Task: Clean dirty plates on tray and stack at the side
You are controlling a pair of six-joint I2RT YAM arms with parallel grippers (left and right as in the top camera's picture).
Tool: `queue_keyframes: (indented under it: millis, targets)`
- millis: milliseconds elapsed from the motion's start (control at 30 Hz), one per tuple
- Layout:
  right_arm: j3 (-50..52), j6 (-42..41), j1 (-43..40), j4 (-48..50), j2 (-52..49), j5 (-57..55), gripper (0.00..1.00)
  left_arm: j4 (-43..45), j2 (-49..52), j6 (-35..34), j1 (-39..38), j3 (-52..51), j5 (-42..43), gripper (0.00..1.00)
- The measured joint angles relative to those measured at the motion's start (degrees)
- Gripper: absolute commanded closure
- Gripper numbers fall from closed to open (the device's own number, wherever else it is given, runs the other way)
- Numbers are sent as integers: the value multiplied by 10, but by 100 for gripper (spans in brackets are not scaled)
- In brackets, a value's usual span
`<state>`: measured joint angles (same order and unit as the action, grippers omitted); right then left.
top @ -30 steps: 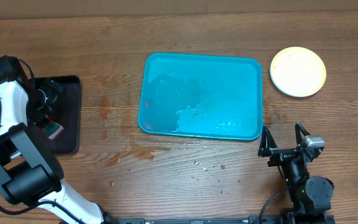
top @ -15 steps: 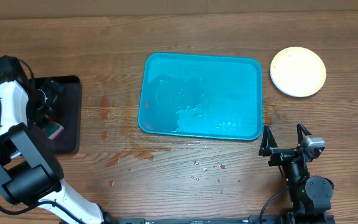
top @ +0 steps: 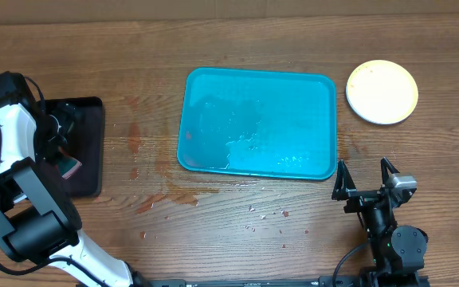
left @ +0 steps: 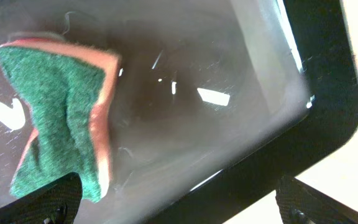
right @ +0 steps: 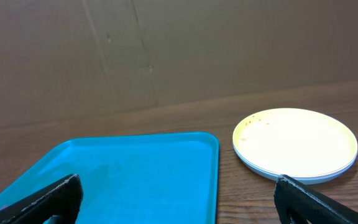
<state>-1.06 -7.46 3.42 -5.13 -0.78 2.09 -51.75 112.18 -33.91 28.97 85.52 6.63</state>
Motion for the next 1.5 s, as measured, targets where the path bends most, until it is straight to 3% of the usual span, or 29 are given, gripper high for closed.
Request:
queue_keyframes:
  millis: [267,400,500,567,833,1067,1333,1500]
  targets:
    - [0,0,0,0,0,0,0,-45,-9,25,0,-1,-7,0]
    - [0,0,0,-1,0,0,0,-50,-81,35,-3,-19,-8,0]
    - [0,0,0,0,0,0,0,-9,-162,41,-11,-58,-10,0]
    - [0,0,0,0,0,0,0,64,-269,56,-38,-137,-12,0]
    - [0,0,0,0,2,0,0,312,-600,193,-196,-444,-7,0]
    - [0,0,0,0,2,0,0,309,-857,256,-228,-589,-6,0]
    - [0,0,0,0,2,0,0,323,-996,286,-228,-681,-9,0]
    - [0,0,0,0,1,0,0,396,-1064,293,-230,-757,-8,0]
